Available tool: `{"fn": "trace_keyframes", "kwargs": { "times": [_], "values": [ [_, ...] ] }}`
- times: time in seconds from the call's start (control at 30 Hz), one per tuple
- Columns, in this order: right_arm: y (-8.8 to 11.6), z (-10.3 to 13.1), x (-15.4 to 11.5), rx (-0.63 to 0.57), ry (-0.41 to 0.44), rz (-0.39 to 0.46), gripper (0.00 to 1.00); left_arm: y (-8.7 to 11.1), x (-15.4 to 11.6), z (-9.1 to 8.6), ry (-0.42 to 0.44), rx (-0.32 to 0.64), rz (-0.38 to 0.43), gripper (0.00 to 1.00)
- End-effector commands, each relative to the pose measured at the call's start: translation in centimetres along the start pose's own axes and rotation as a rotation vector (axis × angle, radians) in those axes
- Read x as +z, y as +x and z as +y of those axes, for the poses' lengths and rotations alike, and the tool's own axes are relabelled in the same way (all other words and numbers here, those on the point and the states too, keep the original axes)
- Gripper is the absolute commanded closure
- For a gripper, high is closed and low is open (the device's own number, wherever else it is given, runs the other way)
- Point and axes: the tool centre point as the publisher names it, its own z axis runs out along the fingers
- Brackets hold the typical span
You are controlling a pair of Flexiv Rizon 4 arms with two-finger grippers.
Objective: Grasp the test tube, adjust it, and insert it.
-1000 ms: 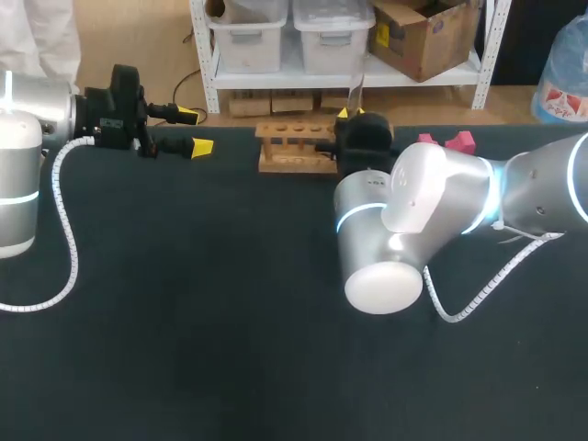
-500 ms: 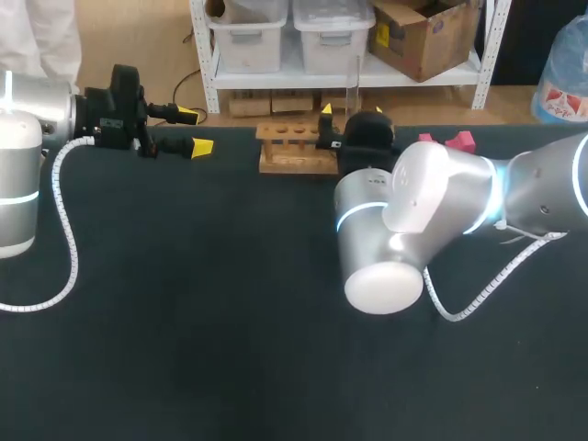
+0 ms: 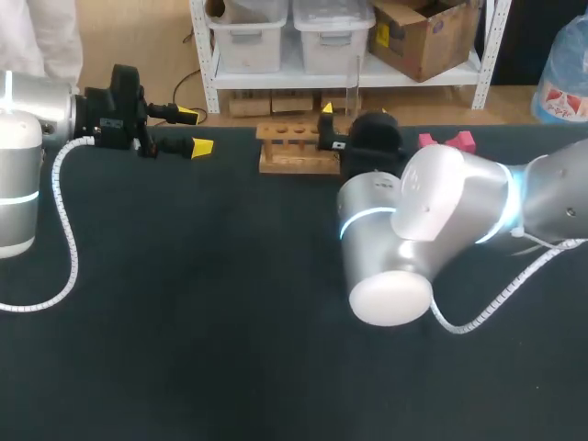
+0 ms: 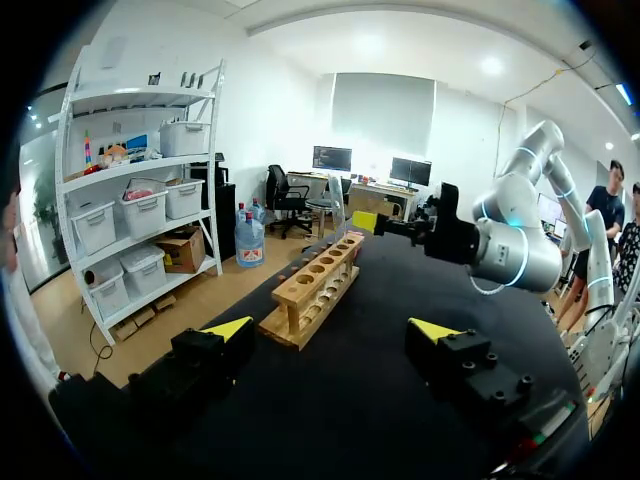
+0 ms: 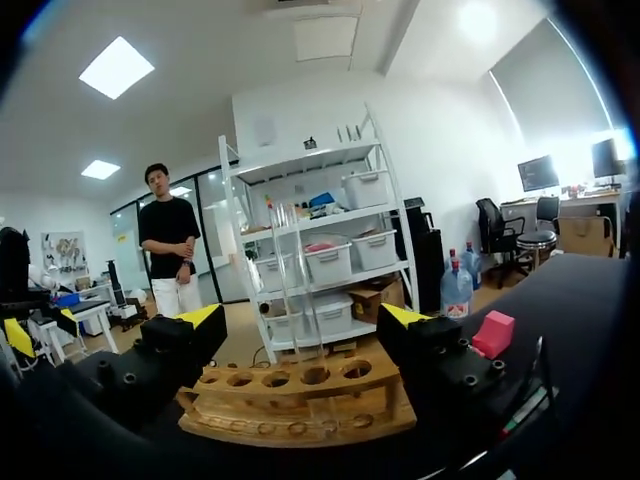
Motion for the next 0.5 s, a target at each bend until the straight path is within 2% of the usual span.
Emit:
{"fn": "trace_keyframes", "kwargs": {
  "times": [0.03, 0.3, 0.37, 0.5],
  "values": [
    [-1.3, -0.7, -2.6, 0.003, -0.624, 0.044, 0.0, 0.2, 0.0, -0.1, -0.004, 0.003, -0.006, 0.0],
    [-2.1, -2.1, -4.3, 0.046, -0.741, 0.125, 0.0, 0.2, 0.0, -0.1, -0.004, 0.003, -0.006, 0.0],
    [-2.3, -2.7, -4.2, 0.076, -0.725, 0.166, 0.0, 0.2, 0.0, -0.1, -0.004, 0.003, -0.006, 0.0],
    [-2.3, -2.7, -4.2, 0.076, -0.725, 0.166, 0.0, 0.2, 0.0, -0.1, -0.004, 0.003, -0.006, 0.0]
  ]
}}
